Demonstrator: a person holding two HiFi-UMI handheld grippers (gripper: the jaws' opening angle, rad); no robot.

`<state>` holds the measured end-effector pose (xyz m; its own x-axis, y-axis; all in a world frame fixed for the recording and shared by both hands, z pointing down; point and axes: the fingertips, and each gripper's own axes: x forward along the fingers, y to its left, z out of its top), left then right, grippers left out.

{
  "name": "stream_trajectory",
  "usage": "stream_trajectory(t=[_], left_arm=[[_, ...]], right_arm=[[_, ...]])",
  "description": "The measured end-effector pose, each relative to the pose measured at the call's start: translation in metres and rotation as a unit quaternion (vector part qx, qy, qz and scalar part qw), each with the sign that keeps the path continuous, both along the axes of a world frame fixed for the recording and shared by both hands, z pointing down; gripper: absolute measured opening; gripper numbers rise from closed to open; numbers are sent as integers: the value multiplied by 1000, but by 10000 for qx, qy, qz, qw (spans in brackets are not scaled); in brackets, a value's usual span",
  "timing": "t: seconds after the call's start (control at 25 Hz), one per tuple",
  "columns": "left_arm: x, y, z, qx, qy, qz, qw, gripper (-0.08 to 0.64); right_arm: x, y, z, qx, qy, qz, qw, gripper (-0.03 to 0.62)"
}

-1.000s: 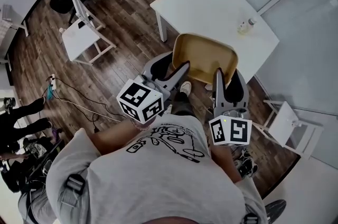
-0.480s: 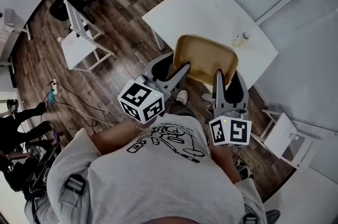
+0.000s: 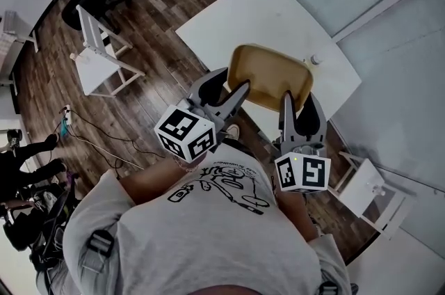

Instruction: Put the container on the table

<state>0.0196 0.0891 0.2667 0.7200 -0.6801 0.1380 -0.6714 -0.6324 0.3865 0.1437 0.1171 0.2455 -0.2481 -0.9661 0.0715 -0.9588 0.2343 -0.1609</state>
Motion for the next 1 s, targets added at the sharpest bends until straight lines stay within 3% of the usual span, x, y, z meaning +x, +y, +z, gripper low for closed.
stream_trajectory(t=[0.64,1.0], left_arm=[[5,-72,11,-110,28,47,9999,183],[-35,-174,16,-180,51,149,9997,183]], right_arm=[[4,-67,11,-92,-45,102,9999,160],[-37,-167,16,-200,5,189,9996,160]])
